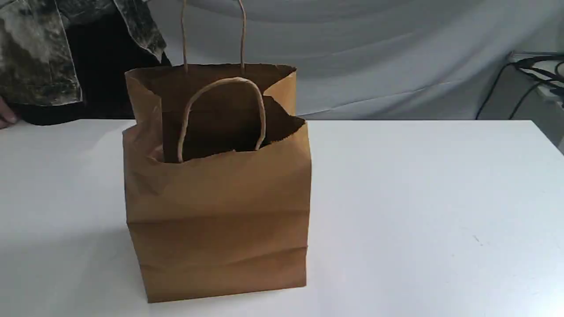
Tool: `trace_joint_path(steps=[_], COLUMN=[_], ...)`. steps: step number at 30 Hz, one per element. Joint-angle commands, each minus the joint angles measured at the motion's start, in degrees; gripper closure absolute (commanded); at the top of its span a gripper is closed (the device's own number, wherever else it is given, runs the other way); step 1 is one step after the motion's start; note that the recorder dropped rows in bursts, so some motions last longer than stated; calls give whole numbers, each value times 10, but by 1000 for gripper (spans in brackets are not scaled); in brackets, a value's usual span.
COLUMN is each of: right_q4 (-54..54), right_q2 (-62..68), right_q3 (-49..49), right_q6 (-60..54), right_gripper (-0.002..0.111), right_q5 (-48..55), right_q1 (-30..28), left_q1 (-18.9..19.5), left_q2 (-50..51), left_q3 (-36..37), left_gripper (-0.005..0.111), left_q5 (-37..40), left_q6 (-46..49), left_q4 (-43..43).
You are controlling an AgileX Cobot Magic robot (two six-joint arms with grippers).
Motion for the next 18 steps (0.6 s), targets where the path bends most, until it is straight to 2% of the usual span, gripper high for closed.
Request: trace_joint_path(steps=[1,7,10,18], right_q4=[13,54,50,55], right_q2=[-24,-116,-156,-196], right_q3=[84,204,204,204], right_q6=[4,4,-1,4], right_gripper=[47,47,47,47], right_q5=[-13,-28,75,91], right_q1=[-30,-82,-83,-83], left_q1=[1,1,1,1], left_q2=[3,3,3,3], left_q3=[-4,-4,-4,-4], left_gripper=[45,45,45,45], left_q5=[0,0,0,0], left_q6=[0,0,0,0], left_q4=[2,2,2,3])
